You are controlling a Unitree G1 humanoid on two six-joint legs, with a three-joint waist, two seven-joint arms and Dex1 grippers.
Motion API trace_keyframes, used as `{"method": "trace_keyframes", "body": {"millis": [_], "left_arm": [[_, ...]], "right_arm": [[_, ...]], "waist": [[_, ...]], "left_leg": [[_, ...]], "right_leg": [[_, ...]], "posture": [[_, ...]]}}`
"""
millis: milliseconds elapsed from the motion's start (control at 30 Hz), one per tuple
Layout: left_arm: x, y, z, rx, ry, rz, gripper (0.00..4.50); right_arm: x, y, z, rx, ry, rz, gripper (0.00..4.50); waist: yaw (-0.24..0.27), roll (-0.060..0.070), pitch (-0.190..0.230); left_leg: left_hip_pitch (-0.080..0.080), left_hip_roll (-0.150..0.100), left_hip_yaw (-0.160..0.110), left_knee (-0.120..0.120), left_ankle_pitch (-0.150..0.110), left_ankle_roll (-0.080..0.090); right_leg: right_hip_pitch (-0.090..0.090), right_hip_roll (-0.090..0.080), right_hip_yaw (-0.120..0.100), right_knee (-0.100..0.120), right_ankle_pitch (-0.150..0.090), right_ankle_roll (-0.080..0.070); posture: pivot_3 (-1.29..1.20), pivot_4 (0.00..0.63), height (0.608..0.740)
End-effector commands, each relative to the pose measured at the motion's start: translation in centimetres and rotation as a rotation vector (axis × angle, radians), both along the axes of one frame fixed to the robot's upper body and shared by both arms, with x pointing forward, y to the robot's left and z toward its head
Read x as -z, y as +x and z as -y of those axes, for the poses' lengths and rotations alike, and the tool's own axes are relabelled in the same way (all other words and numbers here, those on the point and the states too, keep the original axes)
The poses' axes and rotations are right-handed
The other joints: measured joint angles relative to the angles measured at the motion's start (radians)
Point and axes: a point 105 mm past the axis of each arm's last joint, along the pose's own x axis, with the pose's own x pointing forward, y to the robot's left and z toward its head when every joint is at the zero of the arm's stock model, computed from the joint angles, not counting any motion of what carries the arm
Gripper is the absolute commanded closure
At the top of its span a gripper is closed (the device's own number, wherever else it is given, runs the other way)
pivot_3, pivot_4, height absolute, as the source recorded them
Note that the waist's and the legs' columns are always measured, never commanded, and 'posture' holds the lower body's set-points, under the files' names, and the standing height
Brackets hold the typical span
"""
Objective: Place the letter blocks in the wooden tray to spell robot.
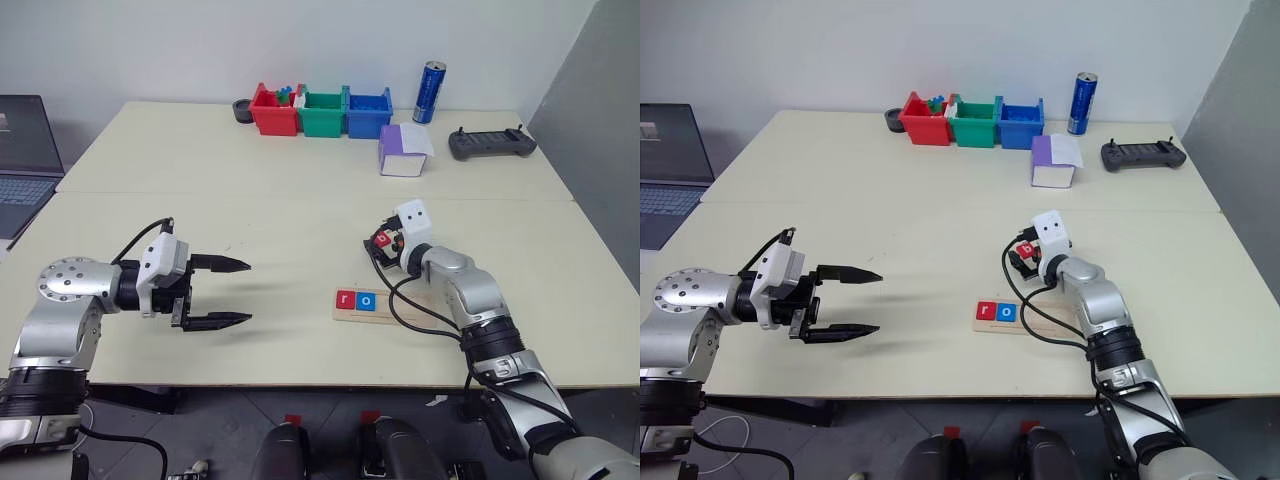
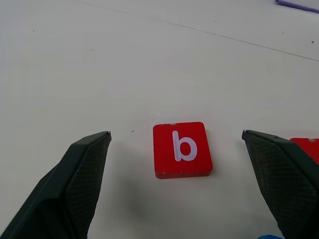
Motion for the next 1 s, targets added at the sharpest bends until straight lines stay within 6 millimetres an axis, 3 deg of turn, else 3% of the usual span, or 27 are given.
{"method": "trace_keyframes", "body": {"millis": [33, 300, 367, 467, 567, 667, 767, 833, 1000], "left_arm": [[-1.6, -0.3, -0.1, 0.002, -0.004, 0.062, 0.00], [-2.2, 0.0, 0.0, -0.007, -0.003, 0.071, 0.00], [-2.2, 0.2, 0.1, -0.003, -0.005, 0.070, 0.00], [-2.3, 0.4, 0.3, 0.003, -0.012, 0.065, 0.00], [-2.4, 0.5, 0.3, 0.009, -0.016, 0.058, 0.00], [-2.2, 0.7, 0.2, 0.019, -0.016, 0.042, 0.00], [-1.9, 0.8, 0.1, 0.036, -0.016, 0.023, 0.00], [-1.8, 0.9, 0.0, 0.040, -0.014, 0.020, 0.00], [-2.1, 1.8, -0.3, 0.038, -0.011, 0.028, 0.00]], "right_arm": [[-1.0, 0.5, -0.7, 0.000, 0.006, 0.030, 0.39], [-0.4, 0.7, -0.8, 0.030, -0.005, 0.014, 3.03], [-1.2, 0.7, -0.4, 0.055, 0.006, 0.045, 3.04], [-4.3, 0.0, 0.5, 0.070, 0.059, 0.133, 3.04], [-7.6, -1.6, 3.9, 0.186, 0.042, 0.209, 3.04], [-8.7, -4.0, 7.8, 0.326, -0.014, 0.207, 3.04], [-7.4, -6.8, 11.4, 0.450, -0.040, 0.130, 3.04], [-6.1, -8.3, 12.5, 0.486, -0.030, 0.083, 3.04], [-1.7, -12.3, 11.8, 0.399, -0.070, -0.045, 3.04]], "waist": [[0.000, 0.000, 0.000], [-0.002, 0.000, 0.000], [-0.002, 0.000, 0.000], [-0.001, 0.000, 0.000], [0.002, 0.000, 0.000], [0.010, 0.000, 0.000], [0.011, 0.000, 0.000], [0.011, 0.000, 0.000], [0.004, 0.000, 0.000]], "left_leg": [[0.000, 0.000, 0.000, 0.000, 0.000, 0.000], [0.000, 0.000, 0.000, 0.000, 0.000, 0.000], [0.000, 0.000, 0.000, 0.000, 0.000, 0.000], [0.000, 0.000, 0.000, 0.000, 0.000, 0.000], [-0.001, 0.000, 0.000, 0.000, 0.000, 0.000], [-0.002, 0.000, 0.000, 0.000, 0.000, 0.000], [-0.002, 0.000, -0.001, 0.000, 0.000, 0.000], [-0.002, 0.000, -0.001, -0.001, 0.000, 0.000], [-0.001, 0.001, -0.001, -0.002, 0.000, 0.000]], "right_leg": [[0.000, 0.000, 0.000, 0.000, 0.000, 0.000], [0.000, 0.000, 0.000, 0.000, 0.000, 0.000], [0.000, 0.000, 0.000, 0.000, 0.000, 0.000], [0.000, 0.000, 0.000, 0.000, 0.000, 0.000], [-0.001, 0.000, 0.000, 0.000, 0.000, 0.000], [-0.001, 0.000, 0.000, -0.001, 0.000, 0.000], [-0.001, 0.000, 0.000, -0.002, 0.000, 0.000], [-0.001, 0.000, 0.000, -0.002, 0.000, 0.000], [-0.002, 0.001, -0.001, -0.001, 0.000, 0.000]], "posture": [[0.00, 0.150, 0.740], [0.00, 0.150, 0.740], [0.00, 0.150, 0.740], [0.00, 0.150, 0.740], [0.00, 0.150, 0.740], [0.00, 0.150, 0.740], [0.00, 0.150, 0.740], [0.00, 0.150, 0.740], [0.00, 0.150, 0.740]]}}
